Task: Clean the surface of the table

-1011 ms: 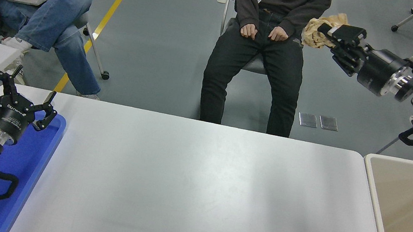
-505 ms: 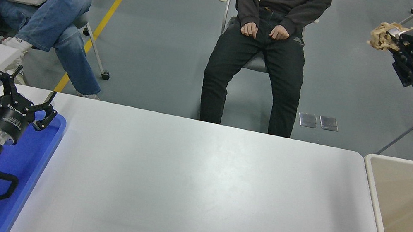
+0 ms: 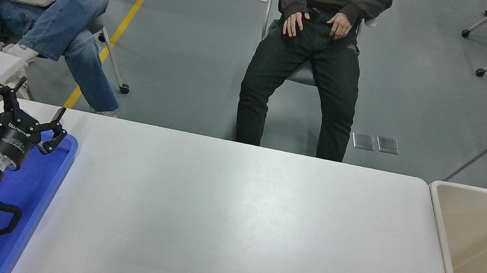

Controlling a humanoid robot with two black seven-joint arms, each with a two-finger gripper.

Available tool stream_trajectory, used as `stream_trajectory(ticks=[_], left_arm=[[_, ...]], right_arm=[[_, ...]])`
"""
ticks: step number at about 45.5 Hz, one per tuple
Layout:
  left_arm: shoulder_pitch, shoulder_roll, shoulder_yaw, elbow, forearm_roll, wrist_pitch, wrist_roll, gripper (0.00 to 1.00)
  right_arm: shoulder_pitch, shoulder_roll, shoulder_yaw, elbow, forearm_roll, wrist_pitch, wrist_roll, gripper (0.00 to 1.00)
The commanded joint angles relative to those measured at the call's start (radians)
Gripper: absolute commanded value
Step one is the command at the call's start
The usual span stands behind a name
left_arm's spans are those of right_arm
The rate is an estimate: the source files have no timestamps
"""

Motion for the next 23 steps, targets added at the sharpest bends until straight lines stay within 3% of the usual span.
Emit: stream_trajectory(ticks=[1,23], left_arm=[[0.000,0.000,0.000,0.000,0.000,0.000,0.000,1.00],[0.000,0.000,0.000,0.000,0.000,0.000,0.000,1.00]], right_arm=[[-0.099,-0.005,0.007,-0.118,0.004,-0.062,-0.057,0.00],[-0.296,0.016,-0.142,-0.135,0.004,-0.217,-0.230,0.00]])
